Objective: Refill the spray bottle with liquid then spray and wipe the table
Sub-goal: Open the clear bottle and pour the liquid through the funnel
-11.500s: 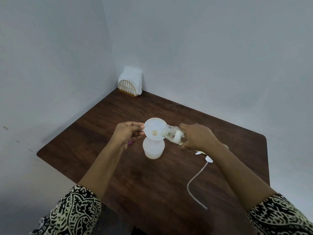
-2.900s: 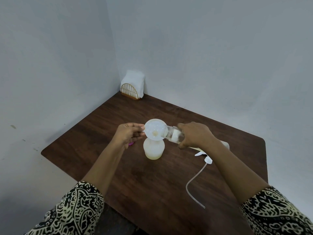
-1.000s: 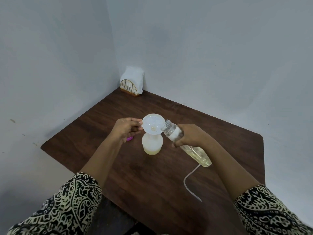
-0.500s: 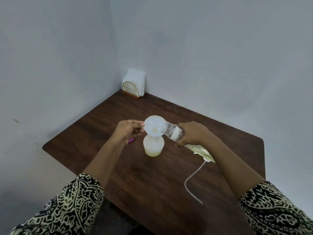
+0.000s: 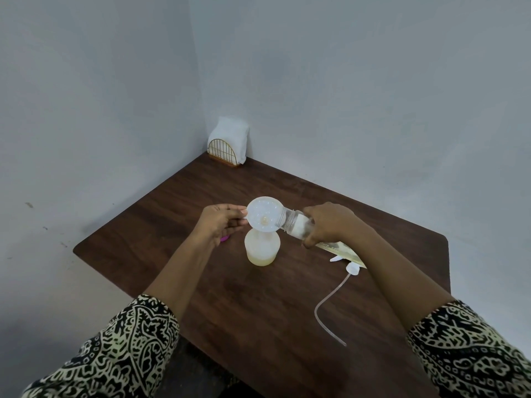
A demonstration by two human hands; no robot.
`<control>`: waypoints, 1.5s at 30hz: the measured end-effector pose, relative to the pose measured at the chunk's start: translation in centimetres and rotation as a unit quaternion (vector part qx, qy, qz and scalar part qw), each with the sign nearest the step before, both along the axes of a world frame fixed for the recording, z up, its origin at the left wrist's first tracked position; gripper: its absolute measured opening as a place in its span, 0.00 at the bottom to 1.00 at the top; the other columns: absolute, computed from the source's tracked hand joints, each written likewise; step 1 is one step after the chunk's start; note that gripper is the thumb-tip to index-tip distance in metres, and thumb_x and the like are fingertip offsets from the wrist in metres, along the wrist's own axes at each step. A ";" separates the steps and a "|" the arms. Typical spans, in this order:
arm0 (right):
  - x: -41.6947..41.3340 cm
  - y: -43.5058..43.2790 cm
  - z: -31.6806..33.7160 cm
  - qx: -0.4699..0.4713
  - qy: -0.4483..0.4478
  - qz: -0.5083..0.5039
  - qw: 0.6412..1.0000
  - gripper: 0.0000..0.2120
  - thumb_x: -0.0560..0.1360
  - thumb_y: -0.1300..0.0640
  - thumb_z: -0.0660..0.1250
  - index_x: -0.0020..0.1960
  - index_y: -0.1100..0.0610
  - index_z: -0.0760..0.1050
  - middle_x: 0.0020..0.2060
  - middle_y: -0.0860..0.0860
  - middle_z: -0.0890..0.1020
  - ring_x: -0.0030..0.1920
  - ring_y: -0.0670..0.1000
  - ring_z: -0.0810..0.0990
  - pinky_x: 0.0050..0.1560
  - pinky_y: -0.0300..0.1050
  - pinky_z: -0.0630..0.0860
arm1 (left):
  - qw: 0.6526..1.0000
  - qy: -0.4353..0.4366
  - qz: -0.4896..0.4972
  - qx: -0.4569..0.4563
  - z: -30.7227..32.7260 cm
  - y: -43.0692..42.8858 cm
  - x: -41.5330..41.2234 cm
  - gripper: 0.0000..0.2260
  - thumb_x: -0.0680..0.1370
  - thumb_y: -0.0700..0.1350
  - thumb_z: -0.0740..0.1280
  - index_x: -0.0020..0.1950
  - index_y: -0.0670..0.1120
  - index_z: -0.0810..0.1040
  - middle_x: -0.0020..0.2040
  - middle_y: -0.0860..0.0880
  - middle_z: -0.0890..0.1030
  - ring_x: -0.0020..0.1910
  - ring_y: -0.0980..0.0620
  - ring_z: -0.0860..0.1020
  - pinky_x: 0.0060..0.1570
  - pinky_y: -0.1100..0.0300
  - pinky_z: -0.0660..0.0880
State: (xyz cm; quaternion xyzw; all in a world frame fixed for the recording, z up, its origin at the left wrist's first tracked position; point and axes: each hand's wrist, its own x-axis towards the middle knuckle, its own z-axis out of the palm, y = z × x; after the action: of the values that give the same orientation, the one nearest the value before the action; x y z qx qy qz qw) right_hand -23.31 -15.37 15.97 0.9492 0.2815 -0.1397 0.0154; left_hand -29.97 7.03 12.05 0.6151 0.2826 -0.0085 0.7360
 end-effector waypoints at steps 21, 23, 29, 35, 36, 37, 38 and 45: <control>-0.3 0.7 1.5 -0.034 0.003 0.014 0.999 0.19 0.63 0.43 0.74 0.44 0.49 0.69 0.35 0.45 0.74 0.42 0.50 0.75 0.32 0.40 0.64 | 1.000 -0.002 0.000 -0.021 0.3 -0.1 -0.3 0.03 0.75 0.33 0.68 0.46 0.39 0.81 0.34 0.46 0.83 0.29 0.56 0.82 0.29 0.65 0.78; -0.3 0.7 1.6 -0.037 0.003 0.015 0.999 0.19 0.63 0.43 0.73 0.44 0.50 0.69 0.35 0.45 0.73 0.42 0.50 0.75 0.33 0.41 0.65 | 1.000 0.001 0.001 -0.018 0.2 -0.1 -0.3 0.03 0.75 0.34 0.68 0.46 0.39 0.81 0.35 0.46 0.84 0.29 0.56 0.82 0.30 0.65 0.78; -0.2 0.7 1.7 -0.034 0.003 0.017 0.999 0.19 0.63 0.43 0.74 0.44 0.50 0.70 0.35 0.45 0.73 0.42 0.50 0.75 0.37 0.42 0.67 | 1.000 -0.002 -0.003 -0.018 0.1 -0.1 -0.3 0.03 0.75 0.34 0.68 0.46 0.39 0.81 0.32 0.48 0.84 0.29 0.56 0.82 0.30 0.65 0.78; -0.3 0.6 1.5 -0.025 0.007 0.015 1.000 0.18 0.63 0.43 0.74 0.44 0.49 0.68 0.37 0.45 0.75 0.42 0.50 0.75 0.38 0.42 0.68 | 1.000 -0.002 0.002 -0.019 0.1 -0.1 -0.3 0.03 0.75 0.34 0.69 0.46 0.39 0.81 0.33 0.47 0.84 0.29 0.56 0.82 0.30 0.65 0.78; -0.3 0.6 1.5 -0.025 0.007 0.014 1.000 0.18 0.63 0.43 0.74 0.44 0.49 0.68 0.38 0.46 0.75 0.42 0.50 0.75 0.38 0.42 0.68 | 1.000 -0.003 0.002 -0.019 0.1 -0.1 -0.3 0.03 0.75 0.33 0.69 0.46 0.39 0.81 0.32 0.47 0.84 0.29 0.56 0.82 0.30 0.65 0.78; -0.3 0.6 1.5 -0.024 0.007 0.013 1.000 0.18 0.63 0.43 0.74 0.44 0.49 0.68 0.38 0.46 0.75 0.43 0.50 0.75 0.38 0.42 0.68 | 1.000 -0.004 0.001 -0.018 0.0 -0.1 -0.3 0.03 0.75 0.33 0.69 0.46 0.39 0.81 0.32 0.47 0.84 0.29 0.56 0.82 0.30 0.65 0.78; -0.3 0.6 1.5 -0.024 0.007 0.013 1.000 0.18 0.63 0.43 0.74 0.44 0.49 0.68 0.39 0.46 0.75 0.43 0.50 0.75 0.38 0.42 0.68 | 1.000 -0.005 0.000 -0.017 0.0 -0.1 -0.3 0.03 0.75 0.33 0.68 0.46 0.39 0.81 0.32 0.47 0.84 0.29 0.56 0.82 0.30 0.65 0.78; 0.0 0.5 1.1 -0.019 0.007 0.011 1.000 0.19 0.62 0.42 0.74 0.45 0.49 0.70 0.40 0.46 0.77 0.43 0.50 0.76 0.39 0.43 0.69 | 1.000 -0.006 -0.002 -0.015 -0.1 0.0 -0.2 0.03 0.75 0.34 0.68 0.46 0.39 0.81 0.32 0.48 0.84 0.30 0.56 0.82 0.31 0.65 0.79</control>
State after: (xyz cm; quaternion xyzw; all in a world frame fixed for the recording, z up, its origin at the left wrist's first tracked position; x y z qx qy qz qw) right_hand -23.29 -14.85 17.09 0.9448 0.2888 -0.1513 0.0333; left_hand -30.12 7.02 11.92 0.6050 0.2763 -0.0106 0.7466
